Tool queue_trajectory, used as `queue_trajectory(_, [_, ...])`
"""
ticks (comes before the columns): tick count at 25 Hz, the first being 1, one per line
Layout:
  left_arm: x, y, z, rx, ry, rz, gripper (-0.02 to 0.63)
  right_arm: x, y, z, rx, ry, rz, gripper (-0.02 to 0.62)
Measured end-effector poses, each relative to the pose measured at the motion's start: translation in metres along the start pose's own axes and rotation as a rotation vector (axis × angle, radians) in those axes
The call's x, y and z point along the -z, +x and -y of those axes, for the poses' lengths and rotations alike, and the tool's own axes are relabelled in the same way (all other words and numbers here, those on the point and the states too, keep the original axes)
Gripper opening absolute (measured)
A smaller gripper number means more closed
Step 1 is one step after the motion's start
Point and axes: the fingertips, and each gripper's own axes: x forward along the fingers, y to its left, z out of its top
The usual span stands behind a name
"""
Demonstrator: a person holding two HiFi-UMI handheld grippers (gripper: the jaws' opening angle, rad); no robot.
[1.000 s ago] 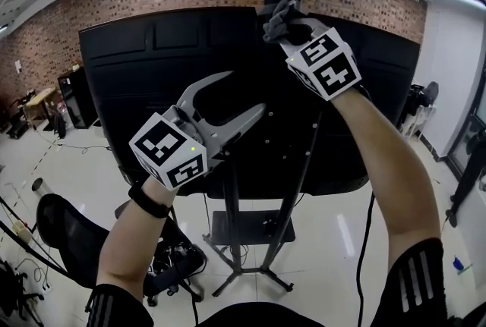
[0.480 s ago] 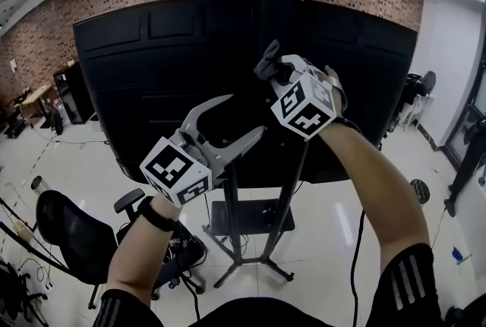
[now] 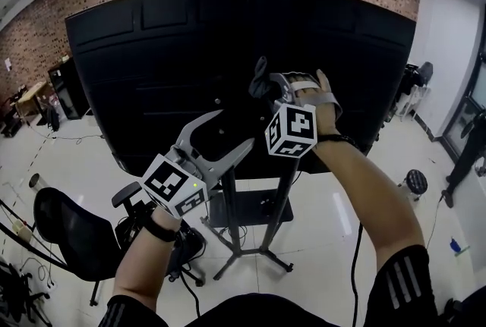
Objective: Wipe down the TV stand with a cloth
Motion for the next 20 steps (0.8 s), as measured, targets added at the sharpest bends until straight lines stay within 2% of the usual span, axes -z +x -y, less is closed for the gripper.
queue_trajectory(5, [0.018, -0.007, 0.007, 0.0, -0.047, -0.015, 0.305, -0.003, 0.003, -0.026, -0.042, -0.085, -0.045, 0.03])
queue_trajectory(11, [0.04, -0.018, 0.013, -0.004, -0.107, -0.036, 0.305, 0.006, 0.006, -0.08, -0.13, -0.066, -0.106, 0.029])
queue_trajectory(16, [0.061, -0.026, 0.017, 0.006, -0.13, -0.062, 0.305, 0.009, 0.008, -0.117, -0.168, -0.034, -0.134, 0.029])
queue_trajectory(20, [0.076, -0.032, 0.022, 0.008, -0.15, -0.08, 0.305, 0.018, 0.01, -0.158, -0.241, -0.022, -0.173, 0.029])
